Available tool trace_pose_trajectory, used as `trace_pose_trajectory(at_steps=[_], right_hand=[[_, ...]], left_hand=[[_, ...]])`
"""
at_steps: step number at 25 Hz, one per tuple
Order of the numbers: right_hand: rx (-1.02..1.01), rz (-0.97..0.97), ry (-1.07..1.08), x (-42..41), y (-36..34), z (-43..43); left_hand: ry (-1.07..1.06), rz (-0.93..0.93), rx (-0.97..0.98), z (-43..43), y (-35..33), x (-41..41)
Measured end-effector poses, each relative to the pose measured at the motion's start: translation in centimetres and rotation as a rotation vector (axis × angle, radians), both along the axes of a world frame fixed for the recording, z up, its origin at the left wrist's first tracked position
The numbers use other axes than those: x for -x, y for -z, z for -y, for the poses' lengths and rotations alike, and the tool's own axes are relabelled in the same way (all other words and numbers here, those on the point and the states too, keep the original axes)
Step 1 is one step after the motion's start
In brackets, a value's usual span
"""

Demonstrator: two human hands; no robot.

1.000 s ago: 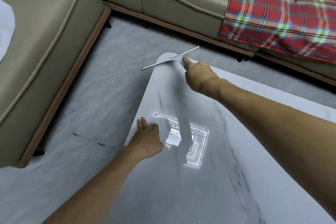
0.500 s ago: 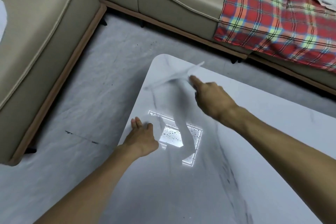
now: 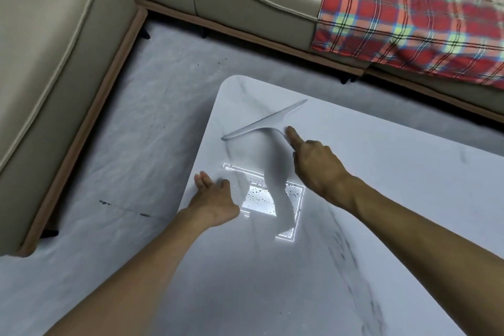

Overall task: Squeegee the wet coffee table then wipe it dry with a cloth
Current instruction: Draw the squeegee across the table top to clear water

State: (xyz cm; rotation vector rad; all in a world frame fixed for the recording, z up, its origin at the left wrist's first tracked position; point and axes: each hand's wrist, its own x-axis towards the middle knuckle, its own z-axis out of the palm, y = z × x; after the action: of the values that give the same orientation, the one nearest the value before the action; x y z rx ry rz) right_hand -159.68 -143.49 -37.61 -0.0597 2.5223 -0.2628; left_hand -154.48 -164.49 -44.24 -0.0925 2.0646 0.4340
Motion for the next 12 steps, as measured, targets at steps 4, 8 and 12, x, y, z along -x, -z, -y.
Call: trace_pose_trajectory(at_steps=[4,8,12], right_hand=[[-0.015,0.008,0.037,-2.1,-2.1,-1.4],[0.018,-0.199,0.098,3.7,-1.4,-2.4],[-0.003,-0.143,0.13,4.8,0.7,-3.0]], left_hand=[[-0.007,-0.055,0.017,-0.3,-0.4,-0.8],[-0.011,-0.105,0.02,-0.6,-0.8,-1.8],[0.025,-0.073,0.019,-1.1,-0.6,-3.2]])
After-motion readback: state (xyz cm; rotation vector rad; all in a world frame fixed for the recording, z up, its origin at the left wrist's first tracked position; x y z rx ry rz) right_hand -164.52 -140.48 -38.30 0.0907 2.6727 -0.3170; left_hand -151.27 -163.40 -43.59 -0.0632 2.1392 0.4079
